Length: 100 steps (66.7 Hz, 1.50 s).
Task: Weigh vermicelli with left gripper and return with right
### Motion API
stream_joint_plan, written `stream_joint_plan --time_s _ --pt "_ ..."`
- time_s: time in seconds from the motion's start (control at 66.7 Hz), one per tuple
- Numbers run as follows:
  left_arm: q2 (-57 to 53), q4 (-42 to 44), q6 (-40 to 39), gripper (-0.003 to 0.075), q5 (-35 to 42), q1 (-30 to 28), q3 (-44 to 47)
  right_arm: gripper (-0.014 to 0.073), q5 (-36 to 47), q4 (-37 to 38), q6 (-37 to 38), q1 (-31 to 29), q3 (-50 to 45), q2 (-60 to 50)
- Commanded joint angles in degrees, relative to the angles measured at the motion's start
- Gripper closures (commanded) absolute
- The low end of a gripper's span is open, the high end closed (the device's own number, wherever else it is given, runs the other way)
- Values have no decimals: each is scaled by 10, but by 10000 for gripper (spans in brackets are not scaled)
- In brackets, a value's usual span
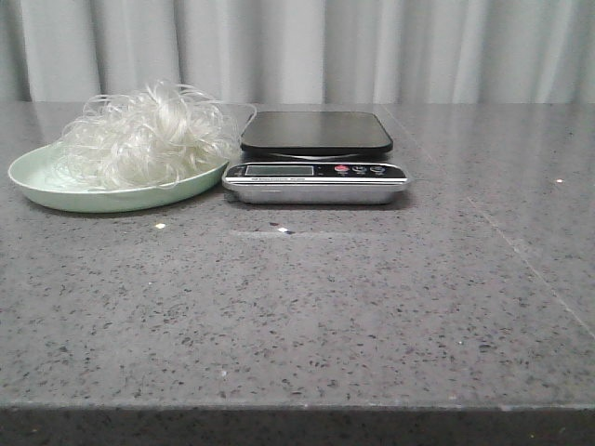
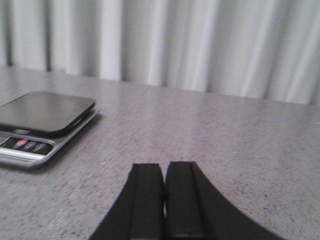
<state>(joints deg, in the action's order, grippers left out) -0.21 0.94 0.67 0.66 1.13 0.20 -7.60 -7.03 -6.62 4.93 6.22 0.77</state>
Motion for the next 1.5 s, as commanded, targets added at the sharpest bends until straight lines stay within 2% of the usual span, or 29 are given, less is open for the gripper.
stream_joint_plan --time_s 0.0,0.075,1.485 --pt "-12 -4 -7 594 42 -1 3 426 112 8 35 -10 -37 -16" --pt "-12 -4 -7 594 42 -1 3 426 169 8 46 -10 -77 -23" --pt "-12 -4 -7 594 42 -1 3 426 172 35 51 -11 -73 -23"
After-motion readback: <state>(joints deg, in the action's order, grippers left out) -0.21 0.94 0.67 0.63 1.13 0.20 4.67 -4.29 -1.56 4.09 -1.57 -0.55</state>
